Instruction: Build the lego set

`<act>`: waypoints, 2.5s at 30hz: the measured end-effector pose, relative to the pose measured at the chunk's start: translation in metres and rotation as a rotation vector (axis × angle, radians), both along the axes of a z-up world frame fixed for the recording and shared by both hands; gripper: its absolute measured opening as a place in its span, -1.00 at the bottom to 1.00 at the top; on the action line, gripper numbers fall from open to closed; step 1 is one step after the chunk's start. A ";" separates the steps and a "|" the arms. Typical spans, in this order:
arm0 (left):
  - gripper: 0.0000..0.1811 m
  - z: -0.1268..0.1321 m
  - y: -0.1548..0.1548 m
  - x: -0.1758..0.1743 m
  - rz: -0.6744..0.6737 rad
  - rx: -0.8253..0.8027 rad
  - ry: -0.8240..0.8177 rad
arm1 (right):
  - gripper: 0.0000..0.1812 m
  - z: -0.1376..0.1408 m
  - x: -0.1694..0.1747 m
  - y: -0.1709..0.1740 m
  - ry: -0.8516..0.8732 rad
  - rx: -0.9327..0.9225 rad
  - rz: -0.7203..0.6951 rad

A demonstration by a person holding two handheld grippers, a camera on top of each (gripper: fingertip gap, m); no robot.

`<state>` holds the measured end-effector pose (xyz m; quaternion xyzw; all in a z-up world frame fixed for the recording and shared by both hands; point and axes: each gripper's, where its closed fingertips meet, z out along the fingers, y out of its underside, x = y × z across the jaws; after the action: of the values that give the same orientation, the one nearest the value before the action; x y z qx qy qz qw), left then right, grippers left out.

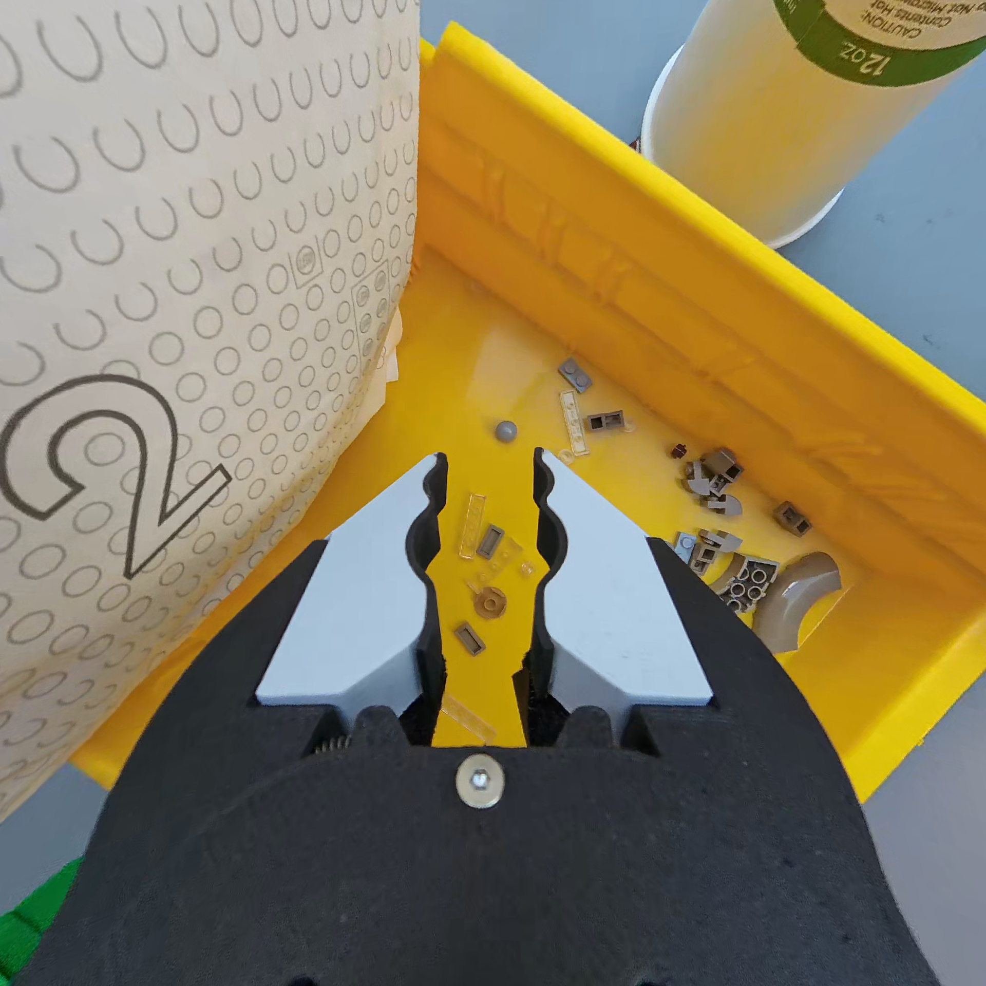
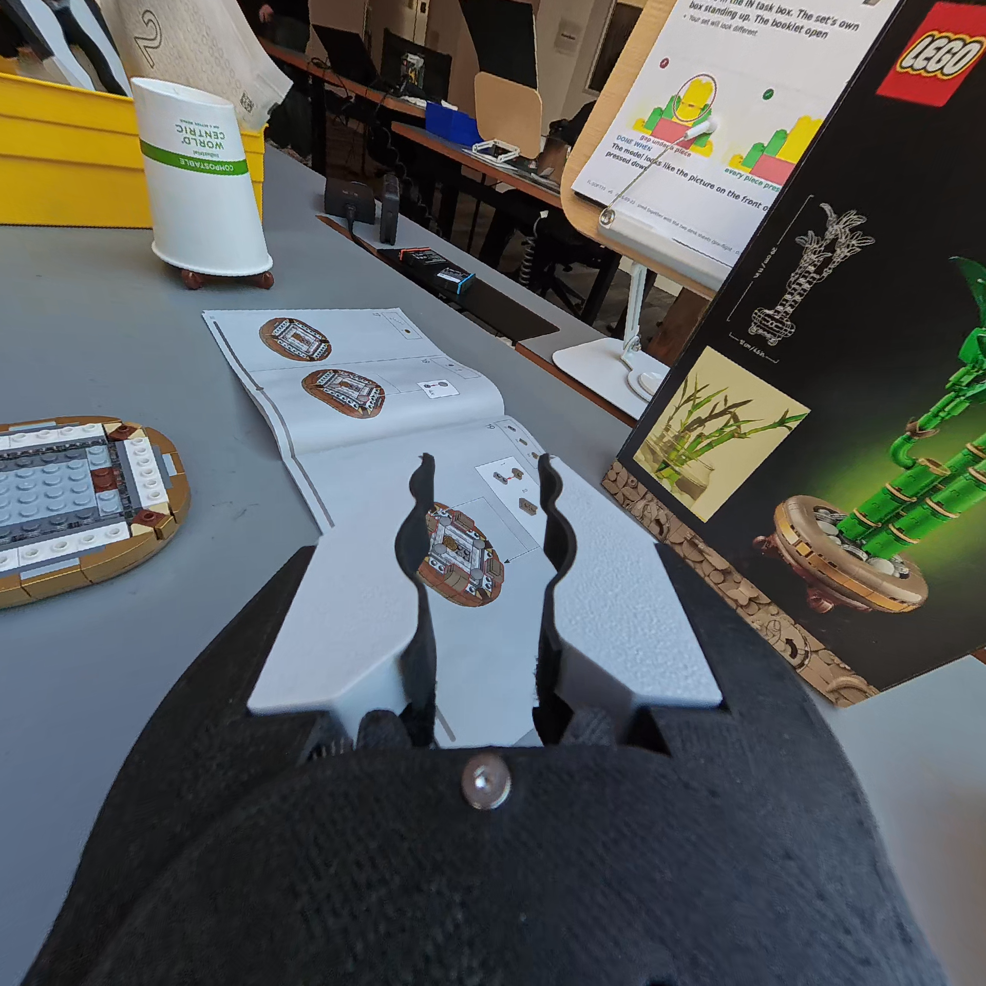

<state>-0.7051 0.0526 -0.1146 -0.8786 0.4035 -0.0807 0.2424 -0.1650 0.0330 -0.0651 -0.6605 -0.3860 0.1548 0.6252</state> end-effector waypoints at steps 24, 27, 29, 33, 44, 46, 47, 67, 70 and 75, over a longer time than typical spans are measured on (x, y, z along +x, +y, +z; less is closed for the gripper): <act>-0.73 -0.024 -0.006 -0.009 -0.060 -0.148 0.051 | -0.61 -0.007 0.019 0.022 -0.034 0.022 -0.147; -0.72 -0.027 -0.007 -0.016 -0.053 -0.152 0.124 | -0.61 -0.010 0.017 0.022 -0.056 0.019 -0.145; -0.73 -0.031 -0.010 -0.022 -0.047 -0.168 0.175 | -0.61 -0.011 0.016 0.022 -0.066 0.022 -0.144; -0.74 -0.036 -0.011 -0.033 -0.031 -0.181 0.245 | -0.62 -0.013 0.016 0.022 -0.076 0.020 -0.146; -0.89 -0.042 -0.020 -0.030 -0.027 -0.270 0.242 | -0.62 -0.019 0.012 0.021 -0.101 -0.004 -0.122; -0.93 -0.042 -0.020 -0.031 -0.024 -0.266 0.246 | -0.62 -0.019 0.011 0.020 -0.103 -0.005 -0.116; -0.93 -0.042 -0.020 -0.031 -0.023 -0.262 0.248 | -0.62 -0.019 0.010 0.020 -0.102 -0.006 -0.113; -0.73 -0.042 -0.014 -0.023 -0.071 -0.198 0.298 | -0.61 -0.024 0.004 0.015 -0.121 -0.020 -0.077; -0.78 -0.044 -0.013 -0.026 -0.070 -0.214 0.306 | -0.62 -0.024 0.004 0.016 -0.118 -0.025 -0.078; -0.88 -0.046 -0.019 -0.025 -0.040 -0.306 0.237 | -0.62 -0.027 0.003 0.016 -0.132 -0.032 -0.073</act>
<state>-0.7297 0.0333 -0.1602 -0.9003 0.4297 -0.0418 0.0550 -0.1623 0.0491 -0.0925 -0.6928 -0.3995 0.0944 0.5929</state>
